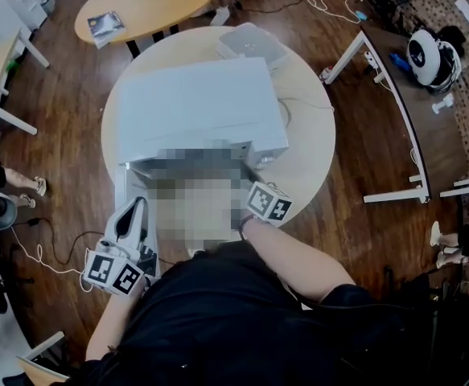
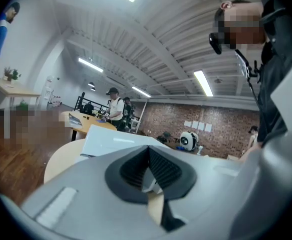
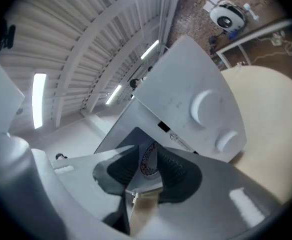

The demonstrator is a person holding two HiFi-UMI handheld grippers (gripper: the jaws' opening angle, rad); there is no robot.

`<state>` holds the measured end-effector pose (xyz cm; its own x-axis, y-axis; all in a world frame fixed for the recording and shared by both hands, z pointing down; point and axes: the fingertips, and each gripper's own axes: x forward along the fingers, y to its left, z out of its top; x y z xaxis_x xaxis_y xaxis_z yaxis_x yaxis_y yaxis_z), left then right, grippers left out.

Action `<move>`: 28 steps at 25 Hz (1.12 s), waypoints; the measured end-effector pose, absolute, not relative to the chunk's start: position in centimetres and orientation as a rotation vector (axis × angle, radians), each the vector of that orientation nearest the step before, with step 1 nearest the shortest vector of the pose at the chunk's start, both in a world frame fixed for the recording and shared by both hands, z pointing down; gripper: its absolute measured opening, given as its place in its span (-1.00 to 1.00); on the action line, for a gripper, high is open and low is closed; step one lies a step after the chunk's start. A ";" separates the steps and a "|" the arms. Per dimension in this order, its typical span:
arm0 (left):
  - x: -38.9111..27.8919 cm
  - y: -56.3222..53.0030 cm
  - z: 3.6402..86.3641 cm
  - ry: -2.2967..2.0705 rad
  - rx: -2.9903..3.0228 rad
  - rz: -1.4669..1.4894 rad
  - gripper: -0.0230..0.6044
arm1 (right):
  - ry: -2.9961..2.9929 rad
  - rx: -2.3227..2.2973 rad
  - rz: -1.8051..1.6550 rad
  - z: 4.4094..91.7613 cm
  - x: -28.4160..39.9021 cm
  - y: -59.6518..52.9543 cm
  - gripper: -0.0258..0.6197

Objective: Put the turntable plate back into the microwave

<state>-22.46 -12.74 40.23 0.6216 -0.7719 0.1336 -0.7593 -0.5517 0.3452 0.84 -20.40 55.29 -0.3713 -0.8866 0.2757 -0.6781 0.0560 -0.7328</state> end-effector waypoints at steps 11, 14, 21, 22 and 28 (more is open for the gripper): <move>-19.4 -14.2 41.3 -1.178 2.487 0.011 -0.92 | 2.597 -1.729 -0.494 47.6 2.3 -18.2 -0.90; -19.4 -14.4 41.4 -1.176 2.484 0.009 -0.92 | 2.674 -1.691 -0.379 46.8 1.0 -17.6 -0.91; -18.8 -14.1 41.3 -1.118 2.501 0.014 -0.92 | 2.693 -1.731 -0.390 48.6 0.3 -16.1 -0.92; -18.8 -14.0 41.3 -1.112 2.507 0.015 -0.92 | 2.691 -1.743 -0.390 48.8 0.4 -15.9 -0.92; -18.7 -13.8 41.5 -1.081 2.513 0.021 -0.92 | 2.659 -1.805 -0.405 49.8 1.1 -14.8 -0.92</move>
<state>-18.75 -13.77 41.45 0.7002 -0.6935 0.1698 -0.6996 -0.6191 0.3568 1.12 -14.77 49.78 -0.3756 -0.9004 0.2194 -0.9250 0.3493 -0.1500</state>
